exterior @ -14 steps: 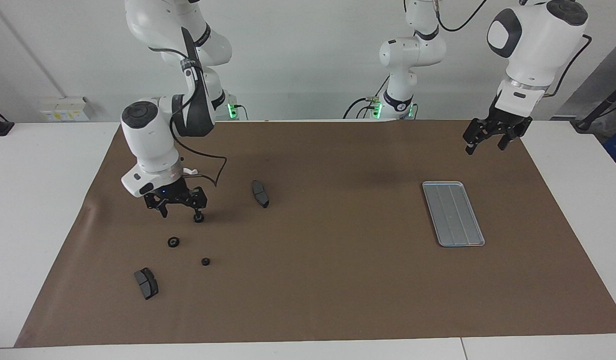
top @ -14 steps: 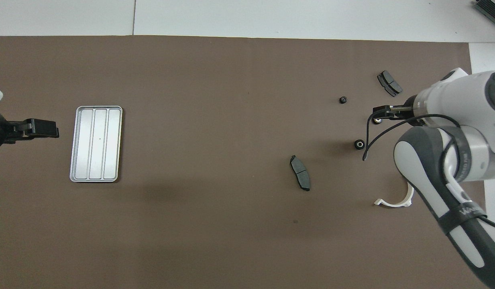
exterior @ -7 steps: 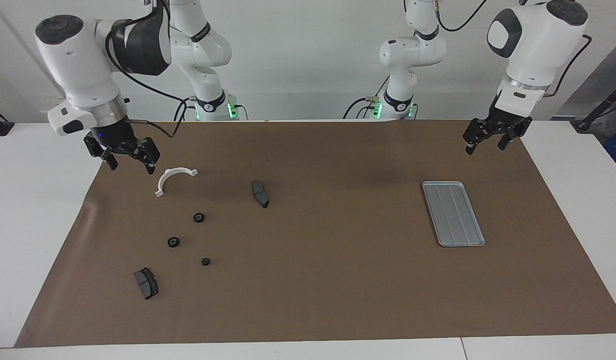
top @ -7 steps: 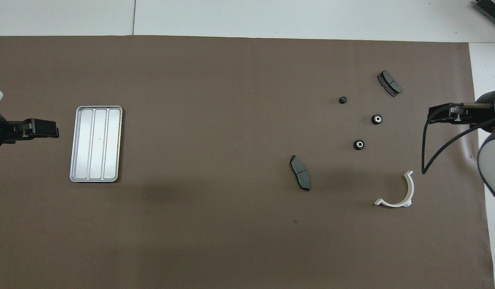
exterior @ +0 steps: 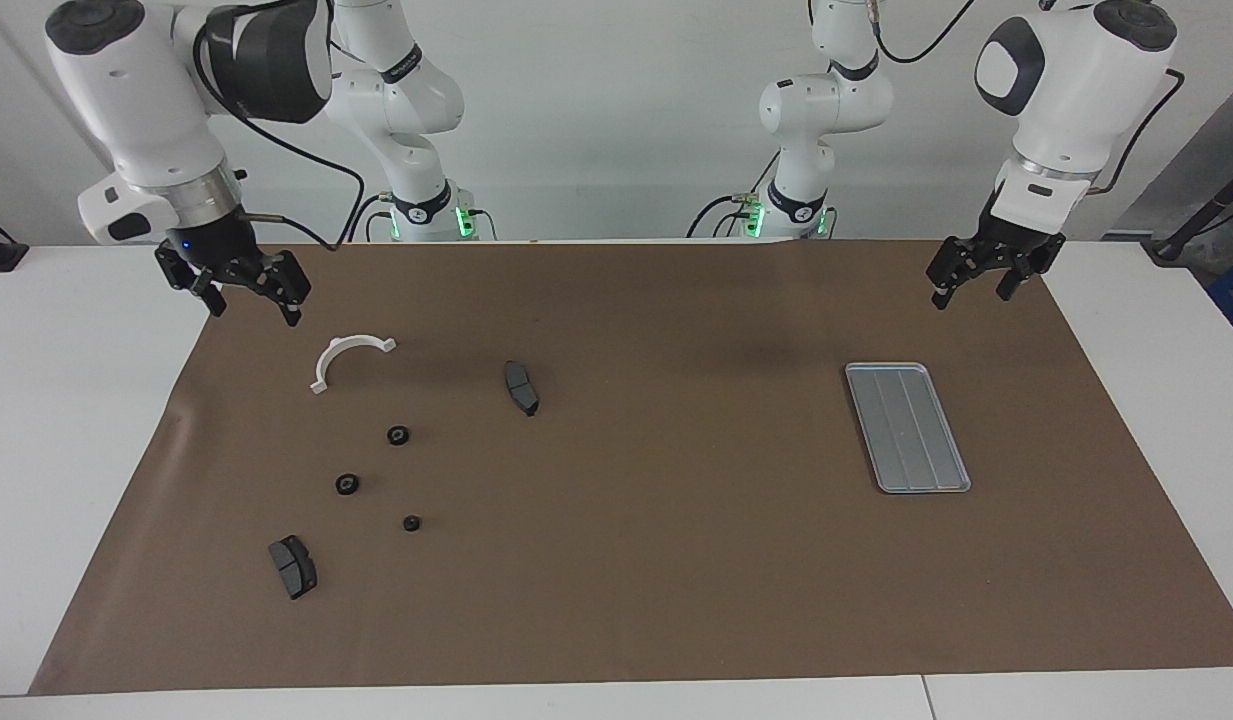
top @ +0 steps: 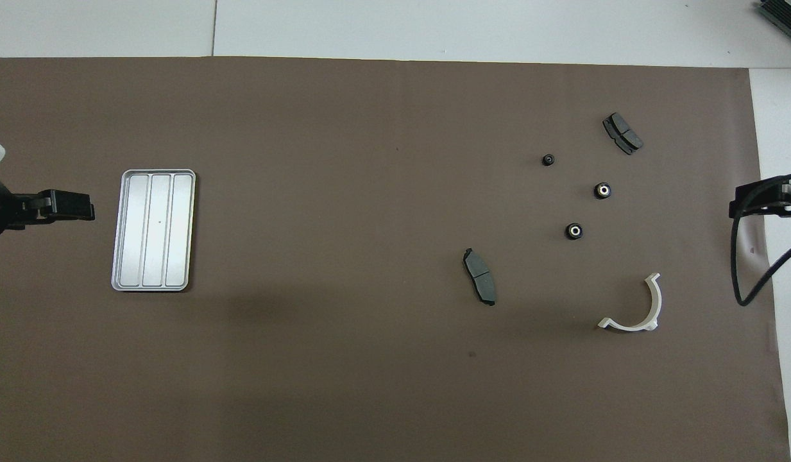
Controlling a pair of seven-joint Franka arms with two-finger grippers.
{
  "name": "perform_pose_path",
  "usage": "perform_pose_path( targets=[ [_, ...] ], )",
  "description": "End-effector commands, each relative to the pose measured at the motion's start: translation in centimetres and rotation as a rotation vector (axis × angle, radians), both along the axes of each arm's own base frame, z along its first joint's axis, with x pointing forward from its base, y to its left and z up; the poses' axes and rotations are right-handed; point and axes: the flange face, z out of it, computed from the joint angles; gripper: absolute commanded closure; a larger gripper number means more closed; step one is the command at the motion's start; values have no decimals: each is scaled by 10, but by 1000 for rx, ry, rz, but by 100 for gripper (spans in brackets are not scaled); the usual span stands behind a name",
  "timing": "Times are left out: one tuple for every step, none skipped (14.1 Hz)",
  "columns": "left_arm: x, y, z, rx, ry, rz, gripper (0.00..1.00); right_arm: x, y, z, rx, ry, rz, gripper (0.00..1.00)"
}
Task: Place bearing gear from tray to pile
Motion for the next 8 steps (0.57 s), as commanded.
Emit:
perform_pose_path(
  targets=[
    [-7, 3, 3, -14, -5, 2, 0, -1, 14, -4, 12, 4, 73, 0],
    [-7, 4, 4, -14, -6, 5, 0, -5, 13, -8, 7, 14, 83, 0],
    [-7, 5, 4, -14, -6, 7, 0, -6, 12, -8, 6, 16, 89, 0],
    [-7, 5, 4, -14, -6, 7, 0, -7, 12, -8, 2, 27, 105, 0],
    [-7, 5, 4, -14, -6, 7, 0, -8, 14, -8, 2, 30, 109, 0],
    [-7, 5, 4, -14, -6, 7, 0, -8, 13, -8, 3, 31, 106, 0],
    [-7, 5, 4, -14, -6, 7, 0, -8, 11, -8, 3, 33, 103, 0],
    [-7, 5, 4, -14, -6, 7, 0, -9, 11, -9, 7, 43, 104, 0]
  ],
)
